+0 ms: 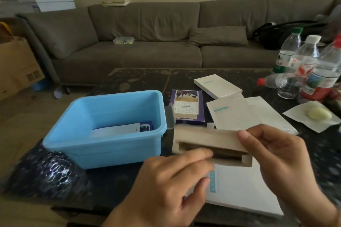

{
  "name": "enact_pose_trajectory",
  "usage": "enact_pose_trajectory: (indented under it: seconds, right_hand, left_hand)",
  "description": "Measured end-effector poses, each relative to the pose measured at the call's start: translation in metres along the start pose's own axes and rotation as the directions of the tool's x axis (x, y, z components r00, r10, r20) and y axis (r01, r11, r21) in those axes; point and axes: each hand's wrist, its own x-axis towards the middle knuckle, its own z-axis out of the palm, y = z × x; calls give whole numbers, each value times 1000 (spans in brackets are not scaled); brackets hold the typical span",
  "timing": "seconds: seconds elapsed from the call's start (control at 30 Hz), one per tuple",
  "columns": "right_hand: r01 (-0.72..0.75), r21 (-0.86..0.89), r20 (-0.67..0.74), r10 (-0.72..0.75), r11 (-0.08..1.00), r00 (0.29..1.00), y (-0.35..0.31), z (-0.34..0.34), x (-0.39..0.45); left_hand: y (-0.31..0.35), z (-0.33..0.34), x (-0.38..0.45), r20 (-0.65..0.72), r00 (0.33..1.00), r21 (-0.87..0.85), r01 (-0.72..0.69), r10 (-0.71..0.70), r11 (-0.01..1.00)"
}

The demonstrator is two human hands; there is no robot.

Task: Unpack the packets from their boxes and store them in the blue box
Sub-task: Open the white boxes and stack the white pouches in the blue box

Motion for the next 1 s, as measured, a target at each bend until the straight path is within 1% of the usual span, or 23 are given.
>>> enact_pose_trajectory:
  seconds: [0.13, 0.23, 0.33, 0.37, 0.43, 0.57, 0.67, 0.73, 0.8, 0.83, 0.9, 0.93, 1.0]
  right_hand:
    - [-2, 44, -33, 4, 999, 999, -2, 2, 0]
    - [-3, 45, -32, 4, 999, 999, -2, 1, 1]
    - [-8, 44, -25, 9, 999, 1000, -1, 1, 2]
    - [-9, 41, -24, 10, 999, 1000, -1, 1, 2]
    - [-7, 36, -32, 8, 999, 999, -1, 3, 2]
    - [17, -3, -62, -17, 1000, 998, -2, 3, 1]
    - [33, -34, -75, -35, 999, 997, -3, 5, 0]
    - [27, -33, -76, -29, 999, 997, -4, 5, 0]
    - [28, -55, -68, -31, 998, 997, -5, 4, -1]
    - [26, -55, -61, -29, 998, 998, -5, 4, -1]
    - [16, -52, -58, -19, 999, 998, -5, 4, -2]
    - [10, -47, -57, -12, 999, 998, -5, 3, -2]
    - [-2, -20, -50, 1, 1000, 999, -6, 2, -5]
  left_hand:
    - [3, 12, 5, 52, 990, 19, 127, -128, 992]
    - [8, 14, 10, 161, 963, 0, 217, -214, 976]
    - [14, 14, 14, 273, 920, 78, 270, -281, 960]
    - [15, 14, 15, 288, 909, 103, 284, -302, 953]
    - [16, 15, 17, 280, 907, 132, 288, -315, 948]
    - [11, 16, 16, 213, 941, 161, 230, -261, 960]
    - [8, 15, 14, 148, 962, 124, 214, -231, 969]
    - [7, 15, 11, 94, 975, 98, 190, -199, 977]
    - [8, 13, 8, 18, 990, 104, 137, -139, 985]
    - [8, 11, 6, -24, 995, 132, 102, -100, 986]
    - [11, 3, 5, -90, 996, 249, 19, 4, 968]
    - [13, -4, 5, -102, 992, 314, -33, 68, 949]
    - [16, -21, 4, -61, 979, 406, -154, 195, 901]
